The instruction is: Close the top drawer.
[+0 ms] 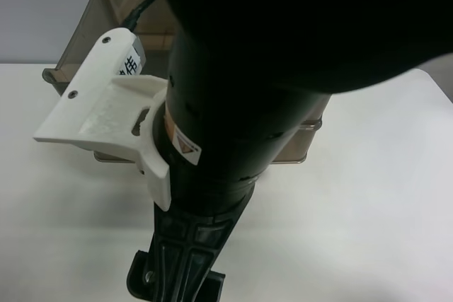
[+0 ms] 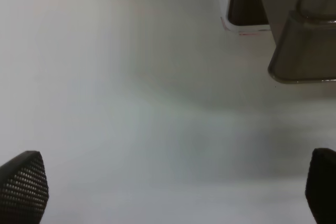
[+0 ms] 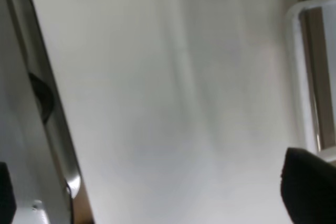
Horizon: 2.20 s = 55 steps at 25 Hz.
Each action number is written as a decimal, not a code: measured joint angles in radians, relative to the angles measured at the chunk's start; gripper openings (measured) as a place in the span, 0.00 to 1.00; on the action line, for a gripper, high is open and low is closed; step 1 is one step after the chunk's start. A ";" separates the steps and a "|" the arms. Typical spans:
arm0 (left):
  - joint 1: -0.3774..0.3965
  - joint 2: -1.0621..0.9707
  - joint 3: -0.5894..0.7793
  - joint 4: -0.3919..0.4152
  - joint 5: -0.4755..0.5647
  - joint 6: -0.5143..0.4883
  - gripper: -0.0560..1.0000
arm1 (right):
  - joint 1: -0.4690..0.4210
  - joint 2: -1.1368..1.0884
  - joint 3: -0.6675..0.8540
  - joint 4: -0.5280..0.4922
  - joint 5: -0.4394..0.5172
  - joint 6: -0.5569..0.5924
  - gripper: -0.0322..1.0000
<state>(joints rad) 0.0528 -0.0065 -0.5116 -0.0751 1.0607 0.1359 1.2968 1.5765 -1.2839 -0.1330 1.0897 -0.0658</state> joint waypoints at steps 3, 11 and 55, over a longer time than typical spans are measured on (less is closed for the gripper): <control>0.000 0.000 0.000 0.000 0.000 0.000 0.99 | -0.012 0.004 -0.001 -0.026 -0.015 0.011 0.99; 0.000 0.000 0.000 0.000 0.000 0.000 0.99 | -0.085 0.004 -0.003 -0.046 -0.015 0.019 0.99; 0.000 0.000 0.000 0.000 0.000 0.000 0.99 | -0.384 0.214 -0.294 -0.046 -0.185 -0.098 0.99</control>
<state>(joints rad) 0.0528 -0.0065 -0.5116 -0.0751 1.0607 0.1359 0.9131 1.7900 -1.5784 -0.1788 0.9052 -0.1635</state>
